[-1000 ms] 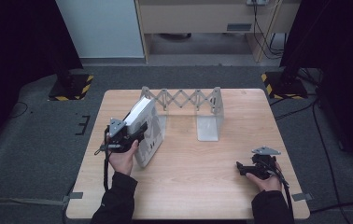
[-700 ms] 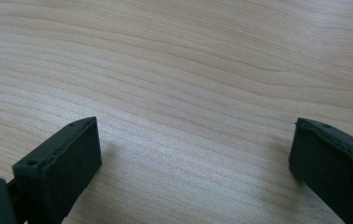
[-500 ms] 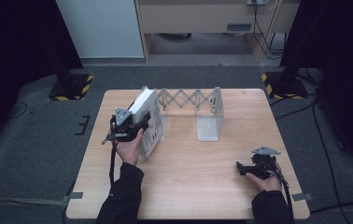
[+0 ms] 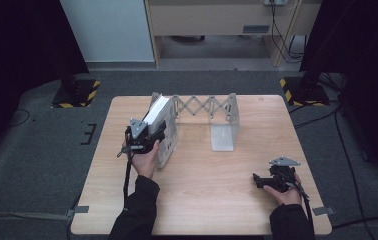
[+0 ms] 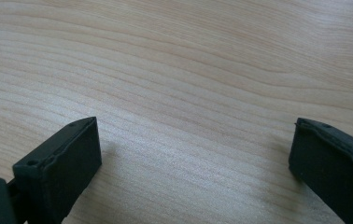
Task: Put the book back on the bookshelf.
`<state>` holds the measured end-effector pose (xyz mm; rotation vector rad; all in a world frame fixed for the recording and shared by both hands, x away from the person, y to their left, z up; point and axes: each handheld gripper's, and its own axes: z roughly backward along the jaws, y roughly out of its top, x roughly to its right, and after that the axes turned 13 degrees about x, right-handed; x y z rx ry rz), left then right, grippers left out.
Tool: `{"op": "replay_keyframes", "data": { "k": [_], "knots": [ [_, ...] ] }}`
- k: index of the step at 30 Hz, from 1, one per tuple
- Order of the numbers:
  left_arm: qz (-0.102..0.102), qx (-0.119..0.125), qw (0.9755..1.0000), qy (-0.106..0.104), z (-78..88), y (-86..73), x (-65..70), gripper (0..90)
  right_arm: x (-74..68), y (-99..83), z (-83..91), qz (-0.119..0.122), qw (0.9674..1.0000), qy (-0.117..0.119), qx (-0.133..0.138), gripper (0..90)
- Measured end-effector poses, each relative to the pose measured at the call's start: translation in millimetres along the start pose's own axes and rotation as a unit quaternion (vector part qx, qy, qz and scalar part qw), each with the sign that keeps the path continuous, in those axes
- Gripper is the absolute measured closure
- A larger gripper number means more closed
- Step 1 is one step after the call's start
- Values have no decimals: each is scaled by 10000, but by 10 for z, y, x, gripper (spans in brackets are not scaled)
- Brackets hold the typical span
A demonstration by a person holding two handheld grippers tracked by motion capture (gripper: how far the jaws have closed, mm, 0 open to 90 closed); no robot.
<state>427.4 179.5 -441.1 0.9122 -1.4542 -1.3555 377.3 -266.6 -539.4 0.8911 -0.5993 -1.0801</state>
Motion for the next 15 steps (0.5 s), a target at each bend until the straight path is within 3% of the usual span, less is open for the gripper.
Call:
{"op": "replay_keyframes", "data": {
  "k": [9,15],
  "knots": [
    [57,147,9999,34,148,-125,-50,502,0,0,1,0,10000,6,-11,28],
    [-151,267,9995,-3,196,-169,38,501,-2,2,-3,-5,10000,13,-11,27]
  ]
}}
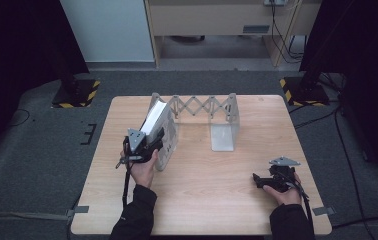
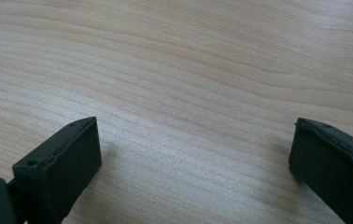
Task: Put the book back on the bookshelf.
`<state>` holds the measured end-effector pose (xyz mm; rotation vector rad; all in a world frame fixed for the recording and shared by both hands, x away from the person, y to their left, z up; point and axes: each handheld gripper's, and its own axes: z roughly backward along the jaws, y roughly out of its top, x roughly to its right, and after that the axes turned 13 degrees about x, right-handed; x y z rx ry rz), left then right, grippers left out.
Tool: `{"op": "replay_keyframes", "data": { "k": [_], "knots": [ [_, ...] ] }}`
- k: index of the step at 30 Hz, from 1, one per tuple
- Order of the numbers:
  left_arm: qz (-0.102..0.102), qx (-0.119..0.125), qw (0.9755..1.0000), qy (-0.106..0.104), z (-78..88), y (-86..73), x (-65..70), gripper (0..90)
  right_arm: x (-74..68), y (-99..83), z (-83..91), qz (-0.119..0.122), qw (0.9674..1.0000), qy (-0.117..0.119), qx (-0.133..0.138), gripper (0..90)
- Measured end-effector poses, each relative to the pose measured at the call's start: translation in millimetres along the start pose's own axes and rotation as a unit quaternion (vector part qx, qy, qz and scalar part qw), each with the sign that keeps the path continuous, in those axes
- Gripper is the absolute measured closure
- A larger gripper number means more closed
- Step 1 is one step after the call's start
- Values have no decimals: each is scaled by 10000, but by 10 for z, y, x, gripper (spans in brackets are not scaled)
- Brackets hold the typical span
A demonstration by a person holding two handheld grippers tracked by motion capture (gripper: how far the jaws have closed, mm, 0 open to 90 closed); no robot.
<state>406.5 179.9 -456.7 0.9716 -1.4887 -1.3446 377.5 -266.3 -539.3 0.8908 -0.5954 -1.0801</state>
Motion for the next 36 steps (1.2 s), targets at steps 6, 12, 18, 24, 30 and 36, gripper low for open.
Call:
{"op": "replay_keyframes", "data": {
  "k": [6,12,18,24,30,36],
  "knots": [
    [-89,141,9998,-85,9,-47,15,497,1,-1,-1,20,10000,-1,7,27],
    [-96,229,9997,21,-12,-67,28,508,0,1,-1,1,10000,-4,3,28],
    [-126,316,9993,128,-116,-84,55,512,-1,1,-2,-8,10000,-1,1,27],
    [-131,333,9993,143,-233,-94,58,511,-1,2,-3,-4,10000,5,-1,27],
    [-101,253,9996,-22,-163,-99,44,494,0,2,-3,6,10000,8,1,27],
    [-90,-179,9997,-132,-36,-168,8,468,0,2,-3,8,10000,9,0,27]
  ]
}}
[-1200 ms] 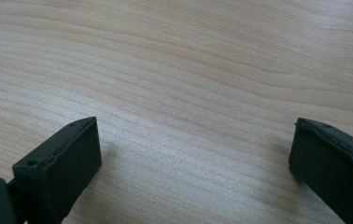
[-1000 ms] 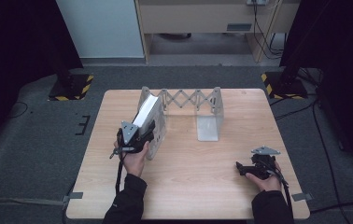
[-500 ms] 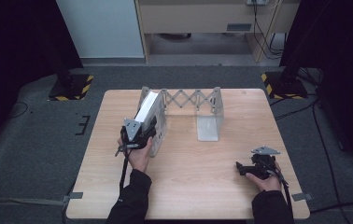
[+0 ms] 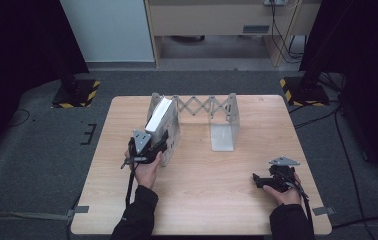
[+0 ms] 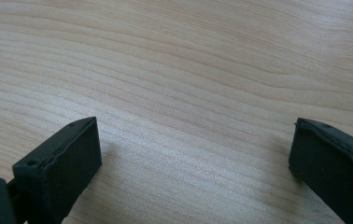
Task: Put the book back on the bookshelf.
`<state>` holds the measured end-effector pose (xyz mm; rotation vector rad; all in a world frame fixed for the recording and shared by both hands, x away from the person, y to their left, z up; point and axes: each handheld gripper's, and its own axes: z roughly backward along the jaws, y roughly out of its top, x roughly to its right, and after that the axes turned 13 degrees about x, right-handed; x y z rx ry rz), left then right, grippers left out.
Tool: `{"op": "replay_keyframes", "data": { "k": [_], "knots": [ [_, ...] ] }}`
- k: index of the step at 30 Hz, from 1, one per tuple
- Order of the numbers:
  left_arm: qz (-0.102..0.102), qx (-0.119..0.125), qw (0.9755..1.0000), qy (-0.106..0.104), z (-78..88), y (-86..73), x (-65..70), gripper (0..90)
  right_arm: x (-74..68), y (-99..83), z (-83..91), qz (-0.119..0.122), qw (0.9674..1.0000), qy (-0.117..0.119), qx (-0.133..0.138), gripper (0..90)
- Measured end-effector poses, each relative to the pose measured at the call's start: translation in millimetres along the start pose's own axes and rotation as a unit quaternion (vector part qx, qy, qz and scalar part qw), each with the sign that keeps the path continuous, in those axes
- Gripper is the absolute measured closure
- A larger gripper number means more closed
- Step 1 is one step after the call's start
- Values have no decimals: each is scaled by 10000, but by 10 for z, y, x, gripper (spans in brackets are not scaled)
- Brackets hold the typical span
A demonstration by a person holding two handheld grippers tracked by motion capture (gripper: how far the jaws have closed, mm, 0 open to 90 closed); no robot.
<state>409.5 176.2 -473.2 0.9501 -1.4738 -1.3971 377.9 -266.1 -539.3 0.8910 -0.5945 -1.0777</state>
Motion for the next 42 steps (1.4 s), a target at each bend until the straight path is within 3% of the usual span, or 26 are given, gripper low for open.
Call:
{"op": "replay_keyframes", "data": {
  "k": [5,12,16,19,22,27,32,38,42],
  "knots": [
    [101,-201,9997,-115,0,-101,-36,471,1,-1,0,14,10000,-1,6,28],
    [-20,-186,9998,29,15,-93,-34,516,0,1,-1,7,10000,3,-1,27],
    [-95,-262,9996,-53,72,-67,-75,519,-3,4,-5,-5,10000,0,1,27],
    [-149,-231,9996,-37,147,-72,-111,521,-6,6,-10,-14,10000,-7,7,27],
    [-228,-95,9996,115,175,-105,-92,520,-9,11,-17,-18,10000,0,2,27],
    [-310,63,9993,188,85,-142,-33,520,-9,12,-19,-13,10000,0,3,27],
    [-149,64,9992,361,-64,-131,-20,519,-9,12,-19,-14,10000,1,2,27],
    [-195,32,9994,300,-208,-131,9,515,-10,12,-19,-20,10000,-1,1,27],
    [-91,61,9995,294,-276,-142,32,505,-9,12,-19,-12,10000,1,2,27]
  ]
}}
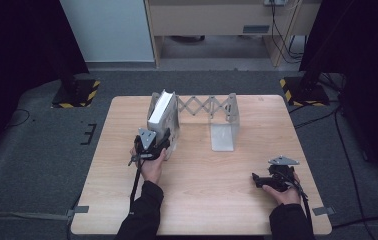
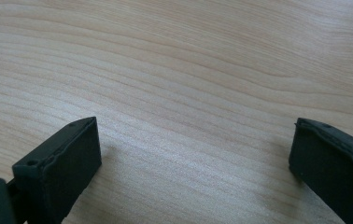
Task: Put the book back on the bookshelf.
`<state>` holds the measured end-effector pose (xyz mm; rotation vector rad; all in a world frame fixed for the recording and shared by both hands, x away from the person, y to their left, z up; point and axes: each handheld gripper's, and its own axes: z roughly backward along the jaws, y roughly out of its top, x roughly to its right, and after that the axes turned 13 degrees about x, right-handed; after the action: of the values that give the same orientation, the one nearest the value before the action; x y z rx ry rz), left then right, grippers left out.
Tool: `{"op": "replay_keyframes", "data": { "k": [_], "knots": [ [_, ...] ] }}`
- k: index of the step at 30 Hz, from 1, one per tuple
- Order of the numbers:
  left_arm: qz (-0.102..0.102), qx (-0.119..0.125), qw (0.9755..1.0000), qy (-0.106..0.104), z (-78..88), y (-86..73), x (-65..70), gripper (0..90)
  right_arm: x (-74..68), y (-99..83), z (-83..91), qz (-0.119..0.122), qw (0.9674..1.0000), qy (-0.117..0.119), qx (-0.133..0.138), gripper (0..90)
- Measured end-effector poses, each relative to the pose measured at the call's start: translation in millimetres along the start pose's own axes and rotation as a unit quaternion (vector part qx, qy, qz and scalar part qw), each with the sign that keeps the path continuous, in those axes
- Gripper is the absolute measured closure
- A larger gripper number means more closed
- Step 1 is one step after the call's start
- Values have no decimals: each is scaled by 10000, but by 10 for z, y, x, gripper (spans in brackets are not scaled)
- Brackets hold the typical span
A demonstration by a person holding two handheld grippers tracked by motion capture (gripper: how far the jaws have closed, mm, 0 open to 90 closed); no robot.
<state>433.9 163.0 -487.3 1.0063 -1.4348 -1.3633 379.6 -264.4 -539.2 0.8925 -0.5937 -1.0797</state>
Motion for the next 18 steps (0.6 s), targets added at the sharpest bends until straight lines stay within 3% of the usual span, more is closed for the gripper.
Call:
{"op": "replay_keyframes", "data": {
  "k": [3,6,8,13,18],
  "knots": [
    [49,7,10000,-37,-3,-12,-5,495,0,0,0,-2,10000,0,-1,27],
    [65,-315,9993,-204,54,11,-22,453,-1,0,1,-1,10000,3,-2,27],
    [21,-294,9992,-258,136,14,-40,429,-2,0,1,4,10000,13,-6,27],
    [227,-451,9979,-400,306,-58,-98,465,-2,0,1,5,10000,13,-5,27],
    [214,-443,9981,-382,285,-66,-84,489,-5,0,2,-4,10000,0,-8,28]
  ]
}}
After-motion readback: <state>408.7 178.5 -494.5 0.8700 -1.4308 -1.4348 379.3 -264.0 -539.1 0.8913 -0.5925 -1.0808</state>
